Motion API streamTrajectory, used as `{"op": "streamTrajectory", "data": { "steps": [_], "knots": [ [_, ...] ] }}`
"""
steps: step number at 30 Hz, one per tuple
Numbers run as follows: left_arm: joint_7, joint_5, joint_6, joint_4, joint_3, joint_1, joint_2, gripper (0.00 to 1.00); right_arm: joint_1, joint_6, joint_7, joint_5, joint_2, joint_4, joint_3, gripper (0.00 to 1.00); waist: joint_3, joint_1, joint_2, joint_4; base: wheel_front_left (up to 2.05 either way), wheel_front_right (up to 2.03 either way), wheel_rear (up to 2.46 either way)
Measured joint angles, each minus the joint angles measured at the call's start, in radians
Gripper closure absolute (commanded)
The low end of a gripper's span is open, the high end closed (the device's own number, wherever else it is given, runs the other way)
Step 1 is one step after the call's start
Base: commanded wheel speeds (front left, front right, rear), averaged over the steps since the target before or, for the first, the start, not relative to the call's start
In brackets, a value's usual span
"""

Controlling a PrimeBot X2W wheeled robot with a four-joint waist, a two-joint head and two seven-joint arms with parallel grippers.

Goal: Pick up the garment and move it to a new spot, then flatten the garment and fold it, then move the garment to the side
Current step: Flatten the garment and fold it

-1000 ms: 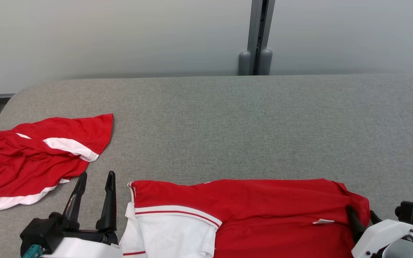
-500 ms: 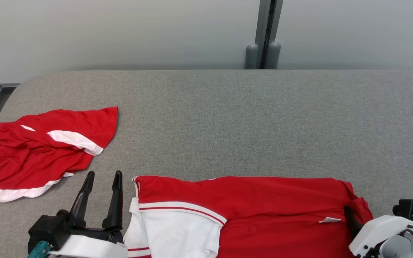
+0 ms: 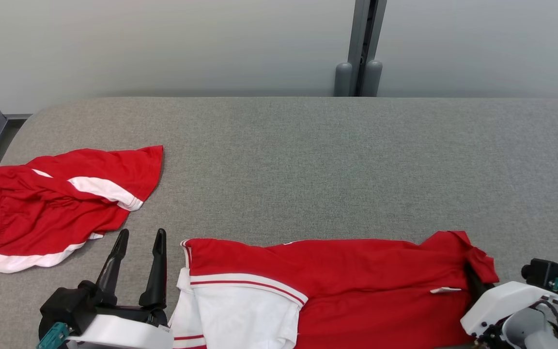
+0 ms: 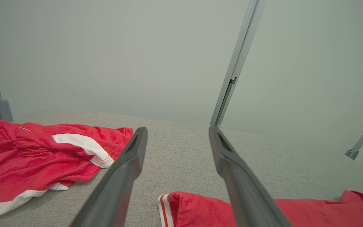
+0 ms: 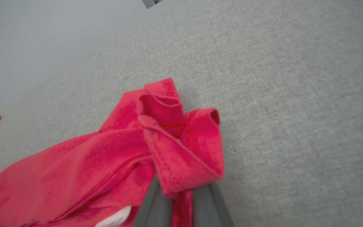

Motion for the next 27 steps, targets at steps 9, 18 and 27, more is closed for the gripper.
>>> {"op": "streamTrajectory", "data": {
  "steps": [9, 18, 27],
  "knots": [
    [0.000, 0.002, -0.003, 0.004, -0.003, 0.000, -0.003, 0.00, -0.057, 0.001, -0.083, -0.001, -0.068, 0.058, -0.066, 1.00, -0.008, 0.0000, 0.0000, -0.006, 0.00, 0.00, 0.00],
    [0.000, 0.006, -0.006, 0.007, -0.007, 0.000, -0.003, 0.00, -0.131, 0.001, -0.205, -0.091, -0.101, 0.148, -0.182, 1.00, -0.014, 0.0000, 0.0000, -0.002, 0.00, 0.00, 0.00],
    [0.000, 0.006, -0.006, 0.008, -0.011, 0.001, -0.003, 0.00, -0.097, 0.001, -0.249, -0.149, -0.072, -0.010, -0.191, 1.00, -0.029, 0.0000, 0.0000, 0.000, 0.00, 0.00, 0.00]
  ]
}}
